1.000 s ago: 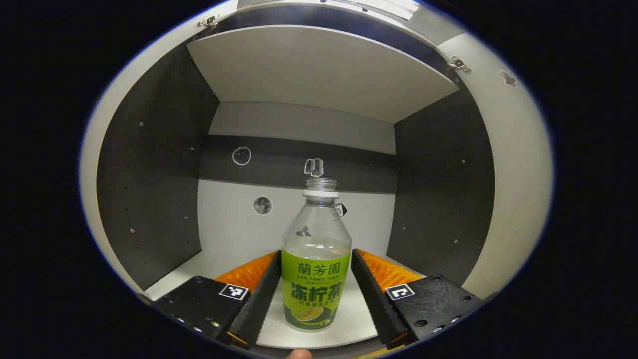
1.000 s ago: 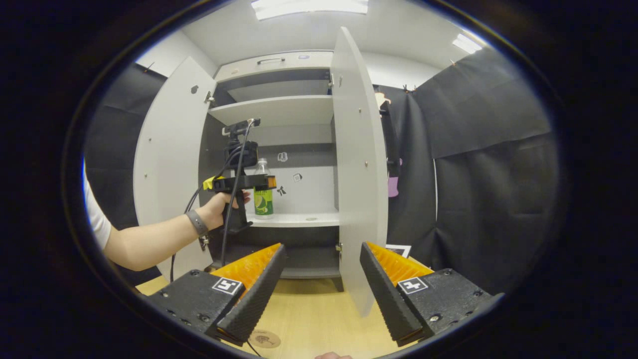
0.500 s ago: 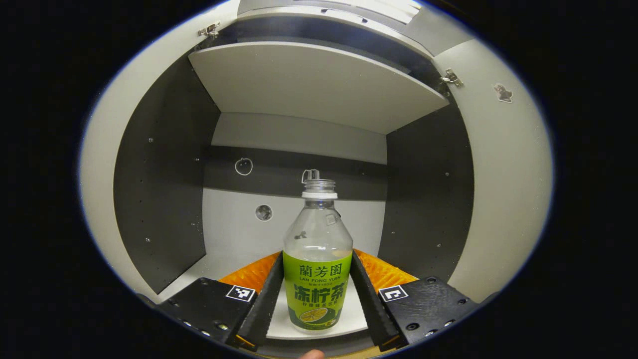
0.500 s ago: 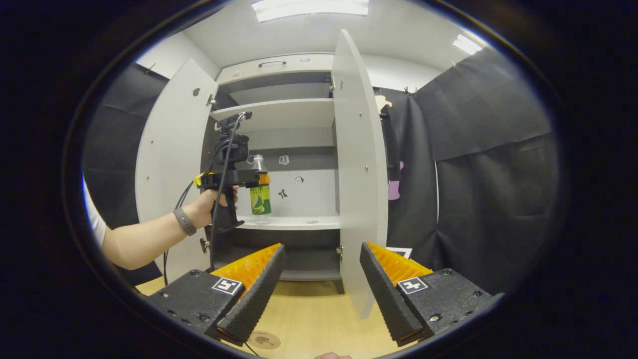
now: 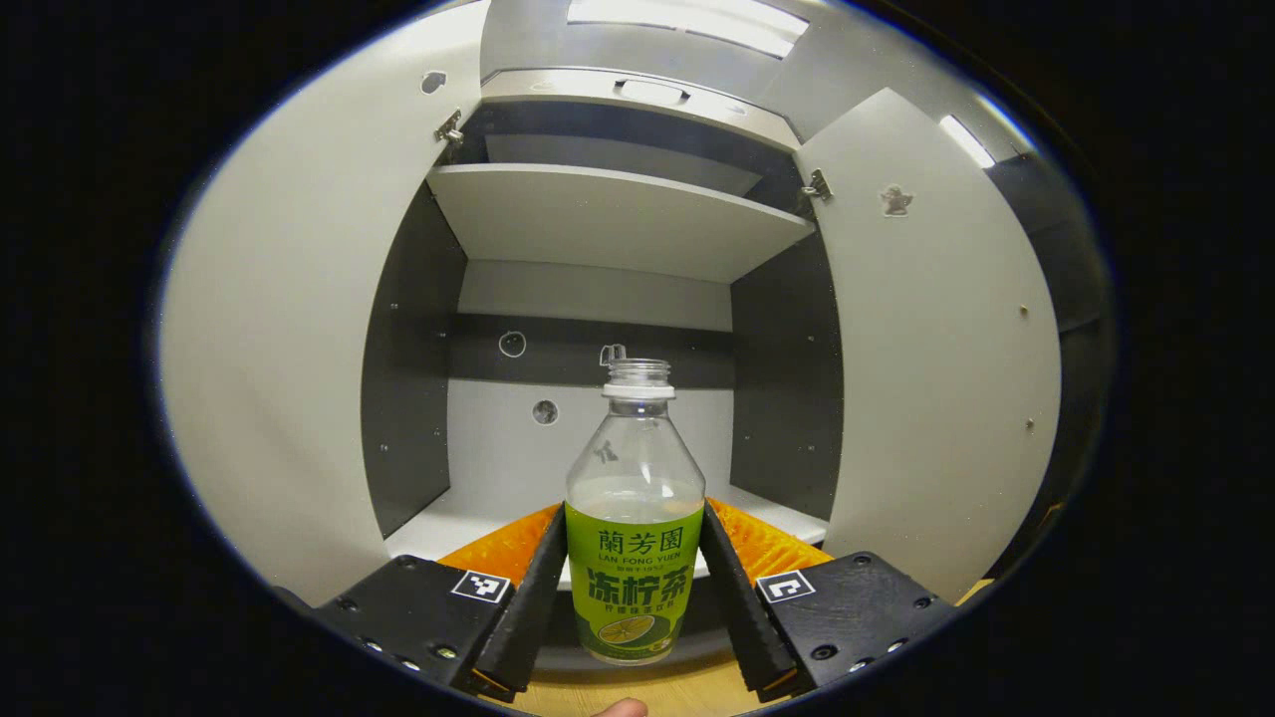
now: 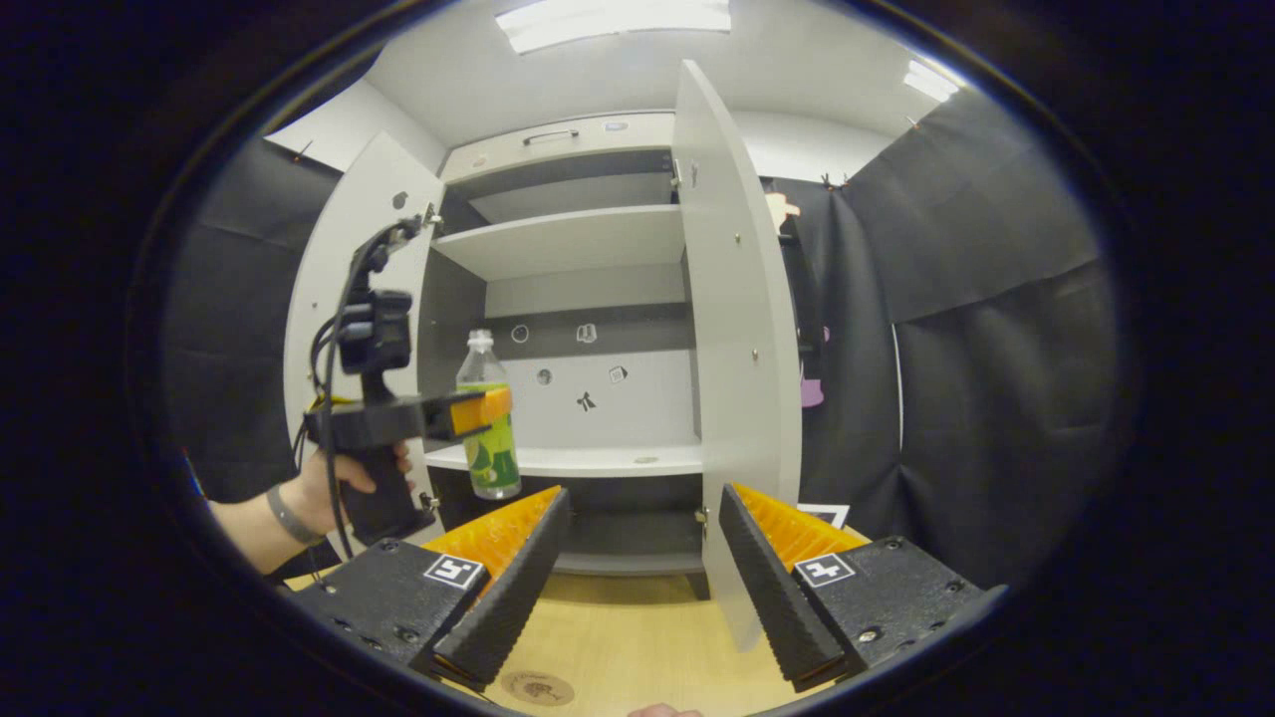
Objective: Grasp the bottle in the cabinet with the left hand and place it on the coaster, then close the right door with the right hand and the left door with the left hand.
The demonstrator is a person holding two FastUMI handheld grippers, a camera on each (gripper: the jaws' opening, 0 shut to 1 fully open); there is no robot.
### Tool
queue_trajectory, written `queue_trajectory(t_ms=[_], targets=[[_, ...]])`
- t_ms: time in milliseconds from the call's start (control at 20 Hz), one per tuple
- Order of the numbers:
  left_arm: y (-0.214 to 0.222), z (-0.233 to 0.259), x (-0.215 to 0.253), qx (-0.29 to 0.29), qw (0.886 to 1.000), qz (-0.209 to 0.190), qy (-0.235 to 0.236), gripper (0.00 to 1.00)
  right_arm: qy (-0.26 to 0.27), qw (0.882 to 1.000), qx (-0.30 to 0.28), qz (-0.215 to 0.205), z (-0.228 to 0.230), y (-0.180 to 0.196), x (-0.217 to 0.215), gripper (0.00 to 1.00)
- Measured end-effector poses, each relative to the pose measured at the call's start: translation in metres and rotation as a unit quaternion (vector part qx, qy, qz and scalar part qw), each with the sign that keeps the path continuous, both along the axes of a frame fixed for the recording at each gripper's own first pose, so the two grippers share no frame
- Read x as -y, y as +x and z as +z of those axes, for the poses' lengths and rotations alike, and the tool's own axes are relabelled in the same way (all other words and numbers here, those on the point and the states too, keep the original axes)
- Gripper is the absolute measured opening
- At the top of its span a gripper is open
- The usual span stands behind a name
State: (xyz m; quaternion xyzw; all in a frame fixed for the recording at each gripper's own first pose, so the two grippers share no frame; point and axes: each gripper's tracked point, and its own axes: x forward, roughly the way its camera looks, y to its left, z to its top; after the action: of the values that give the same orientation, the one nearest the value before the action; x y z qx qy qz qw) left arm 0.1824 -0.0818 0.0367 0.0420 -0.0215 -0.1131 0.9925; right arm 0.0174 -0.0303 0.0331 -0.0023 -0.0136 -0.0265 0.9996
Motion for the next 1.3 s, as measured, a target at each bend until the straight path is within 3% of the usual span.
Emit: queue_trajectory(t_ms=[250,550,850,1300], targets=[[-0.061,-0.052,0.002,0.005,1.000,-0.005,0.001,0.75,0.018,1.000,0.007,0.005,0.013,-0.005,-0.006,0.98],[-0.123,-0.145,0.020,-0.020,0.999,-0.017,0.019,0.75,-0.007,1.000,-0.006,-0.017,0.008,-0.019,0.001,0.99],[-0.156,-0.217,0.028,-0.050,0.998,-0.042,0.027,0.73,-0.010,0.999,-0.024,-0.028,0.001,-0.023,0.004,0.98],[-0.170,-0.266,0.016,-0.103,0.994,-0.042,0.012,0.74,-0.021,0.998,-0.052,-0.022,-0.016,-0.020,-0.003,0.98]])
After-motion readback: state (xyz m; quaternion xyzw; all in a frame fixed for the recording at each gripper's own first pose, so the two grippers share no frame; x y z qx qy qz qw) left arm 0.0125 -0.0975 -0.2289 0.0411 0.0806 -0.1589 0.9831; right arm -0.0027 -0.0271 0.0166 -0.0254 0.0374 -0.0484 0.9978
